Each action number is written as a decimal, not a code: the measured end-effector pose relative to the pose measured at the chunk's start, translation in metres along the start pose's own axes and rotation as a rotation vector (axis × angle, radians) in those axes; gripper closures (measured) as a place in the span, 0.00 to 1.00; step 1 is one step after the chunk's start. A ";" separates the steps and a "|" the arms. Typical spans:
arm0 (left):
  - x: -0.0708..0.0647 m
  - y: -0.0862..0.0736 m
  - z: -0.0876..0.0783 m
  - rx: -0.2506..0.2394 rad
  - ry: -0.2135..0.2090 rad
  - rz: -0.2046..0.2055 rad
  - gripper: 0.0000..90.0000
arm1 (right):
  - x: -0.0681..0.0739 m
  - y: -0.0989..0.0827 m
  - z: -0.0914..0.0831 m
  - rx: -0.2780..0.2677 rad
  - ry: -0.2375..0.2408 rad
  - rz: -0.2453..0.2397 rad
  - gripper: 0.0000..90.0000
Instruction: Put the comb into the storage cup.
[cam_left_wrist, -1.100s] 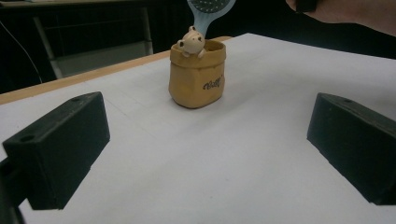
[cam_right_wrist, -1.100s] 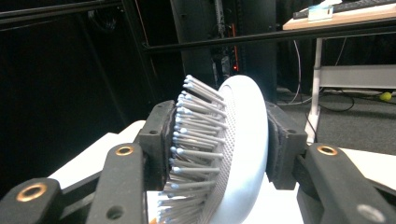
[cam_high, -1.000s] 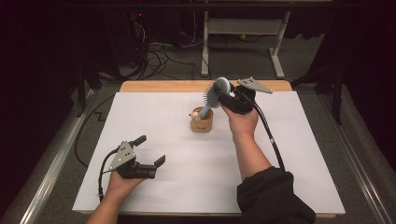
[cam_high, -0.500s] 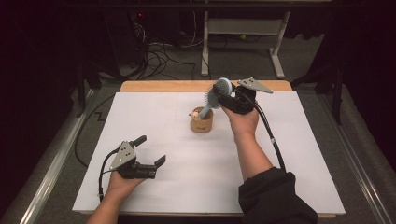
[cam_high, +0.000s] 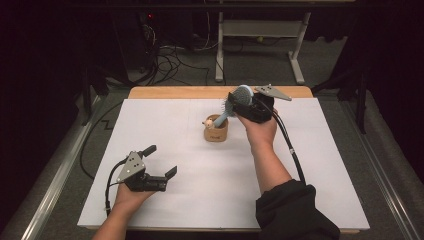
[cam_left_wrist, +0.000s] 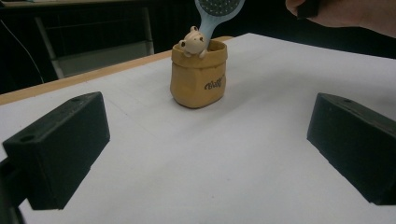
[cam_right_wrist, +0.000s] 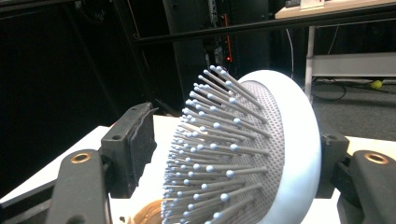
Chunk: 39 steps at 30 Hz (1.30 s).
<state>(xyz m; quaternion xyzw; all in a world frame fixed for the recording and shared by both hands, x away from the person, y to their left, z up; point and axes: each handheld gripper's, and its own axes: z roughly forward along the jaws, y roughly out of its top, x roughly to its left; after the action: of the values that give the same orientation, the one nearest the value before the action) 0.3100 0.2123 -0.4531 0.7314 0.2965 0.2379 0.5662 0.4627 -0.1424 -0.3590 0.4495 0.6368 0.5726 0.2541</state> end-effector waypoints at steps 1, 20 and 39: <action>0.000 0.000 0.000 0.002 -0.001 0.000 0.00 | 0.000 0.000 0.000 0.001 -0.002 -0.002 0.34; 0.000 -0.001 0.001 0.006 0.000 0.002 0.00 | -0.015 -0.008 -0.004 0.017 -0.009 0.030 0.31; 0.001 -0.002 0.000 0.013 0.007 -0.002 0.00 | -0.016 -0.009 -0.003 0.027 -0.006 0.016 0.28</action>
<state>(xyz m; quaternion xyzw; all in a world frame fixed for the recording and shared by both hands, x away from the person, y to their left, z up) 0.3101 0.2131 -0.4547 0.7340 0.3006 0.2380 0.5606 0.4653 -0.1571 -0.3698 0.4599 0.6400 0.5646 0.2454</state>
